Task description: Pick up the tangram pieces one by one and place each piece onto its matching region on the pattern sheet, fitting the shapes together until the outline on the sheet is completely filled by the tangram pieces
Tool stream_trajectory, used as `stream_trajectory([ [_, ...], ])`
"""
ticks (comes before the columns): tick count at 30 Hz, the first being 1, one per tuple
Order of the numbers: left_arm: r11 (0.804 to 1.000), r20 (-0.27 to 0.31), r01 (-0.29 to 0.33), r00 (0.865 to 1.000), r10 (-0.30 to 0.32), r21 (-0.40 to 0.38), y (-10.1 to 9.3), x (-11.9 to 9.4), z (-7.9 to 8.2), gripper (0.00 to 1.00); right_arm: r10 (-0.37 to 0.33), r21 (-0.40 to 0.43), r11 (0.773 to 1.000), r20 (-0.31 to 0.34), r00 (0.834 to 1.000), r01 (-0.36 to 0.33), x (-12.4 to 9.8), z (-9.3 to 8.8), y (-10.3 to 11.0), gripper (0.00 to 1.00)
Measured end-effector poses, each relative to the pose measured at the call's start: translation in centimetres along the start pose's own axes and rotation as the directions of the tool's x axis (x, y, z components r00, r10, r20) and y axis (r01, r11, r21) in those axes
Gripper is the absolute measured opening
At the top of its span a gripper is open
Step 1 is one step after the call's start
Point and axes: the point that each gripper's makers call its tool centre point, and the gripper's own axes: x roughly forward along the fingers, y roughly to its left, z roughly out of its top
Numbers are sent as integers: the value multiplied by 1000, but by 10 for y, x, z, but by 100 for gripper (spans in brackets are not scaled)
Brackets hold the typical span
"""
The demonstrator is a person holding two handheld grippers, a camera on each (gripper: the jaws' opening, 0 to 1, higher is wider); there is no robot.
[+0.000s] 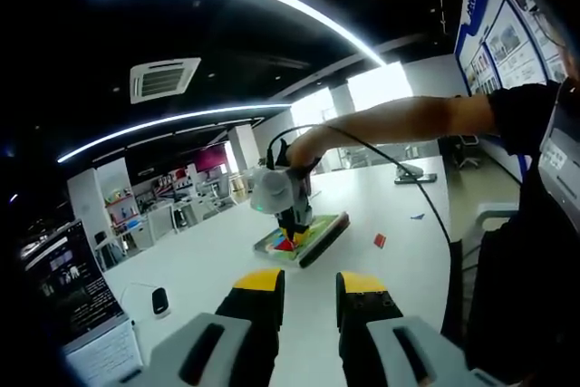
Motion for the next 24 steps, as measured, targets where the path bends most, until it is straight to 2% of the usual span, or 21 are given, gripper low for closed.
stream_trajectory([
  [5, 1000, 1, 1, 1000, -1, 1, 0, 0, 1, 25, -9, -7, 1000, 1, 1000, 9, 0, 1, -1, 16],
  [14, 1000, 2, 3, 1000, -3, 3, -1, 1, 1, 25, -63, 5, 998, 5, 998, 63, -2, 1, -12, 29],
  [24, 1000, -8, 6, 1000, -6, -1, -2, 5, 0, 25, -81, 20, 997, 24, 996, 80, -2, 1, -14, 29],
])
